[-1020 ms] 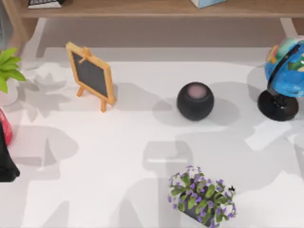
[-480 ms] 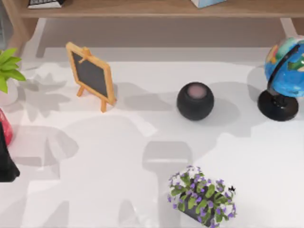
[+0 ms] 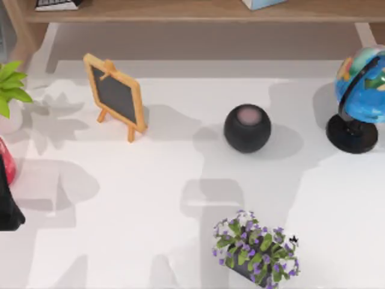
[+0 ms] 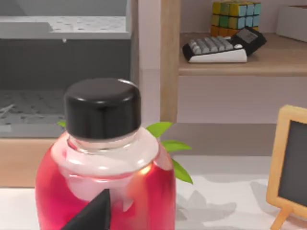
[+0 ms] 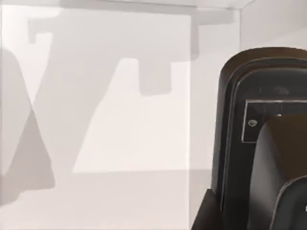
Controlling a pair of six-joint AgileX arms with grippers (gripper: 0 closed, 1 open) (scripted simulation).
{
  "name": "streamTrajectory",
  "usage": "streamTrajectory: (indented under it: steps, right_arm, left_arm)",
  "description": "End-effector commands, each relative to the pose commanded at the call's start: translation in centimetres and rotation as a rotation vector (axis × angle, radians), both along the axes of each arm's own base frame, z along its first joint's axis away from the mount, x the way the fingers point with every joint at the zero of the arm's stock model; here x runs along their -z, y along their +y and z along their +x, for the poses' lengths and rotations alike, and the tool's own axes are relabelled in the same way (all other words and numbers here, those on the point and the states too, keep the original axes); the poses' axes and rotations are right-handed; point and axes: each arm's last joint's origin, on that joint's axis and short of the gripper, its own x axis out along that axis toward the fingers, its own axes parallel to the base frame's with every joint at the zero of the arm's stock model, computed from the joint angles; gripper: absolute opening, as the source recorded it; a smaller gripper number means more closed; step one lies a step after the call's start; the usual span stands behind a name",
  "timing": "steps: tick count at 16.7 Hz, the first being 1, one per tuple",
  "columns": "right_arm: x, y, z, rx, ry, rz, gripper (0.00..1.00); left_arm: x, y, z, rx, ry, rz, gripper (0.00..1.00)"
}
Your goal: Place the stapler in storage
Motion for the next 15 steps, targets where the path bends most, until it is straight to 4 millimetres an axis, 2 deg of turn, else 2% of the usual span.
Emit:
streamTrajectory:
  steps: [3, 5, 6, 7, 12, 15]
  right_arm:
    - [7.9, -0.4, 2.4, 0.014, 0.203, 0.106, 0.0]
    - [11.6, -0.1, 3.1, 0.021, 0.3, 0.15, 0.0]
    - [12.9, -0.1, 3.2, 0.029, 0.336, 0.163, 0.0]
    - [13.6, -0.2, 3.1, 0.036, 0.359, 0.17, 0.0]
    - [14.0, -0.3, 3.2, 0.038, 0.368, 0.173, 0.0]
    - [13.3, -0.3, 3.2, 0.018, 0.335, 0.172, 0.0]
  left_arm:
    - [0.0, 0.0, 0.0, 0.0, 0.0, 0.0, 1.0]
    - [0.0, 0.0, 0.0, 0.0, 0.0, 0.0, 1.0]
    - [0.0, 0.0, 0.0, 0.0, 0.0, 0.0, 1.0]
    - [0.0, 0.0, 0.0, 0.0, 0.0, 0.0, 1.0]
    - [0.0, 0.0, 0.0, 0.0, 0.0, 0.0, 1.0]
    - [0.0, 0.0, 0.0, 0.0, 0.0, 0.0, 1.0]
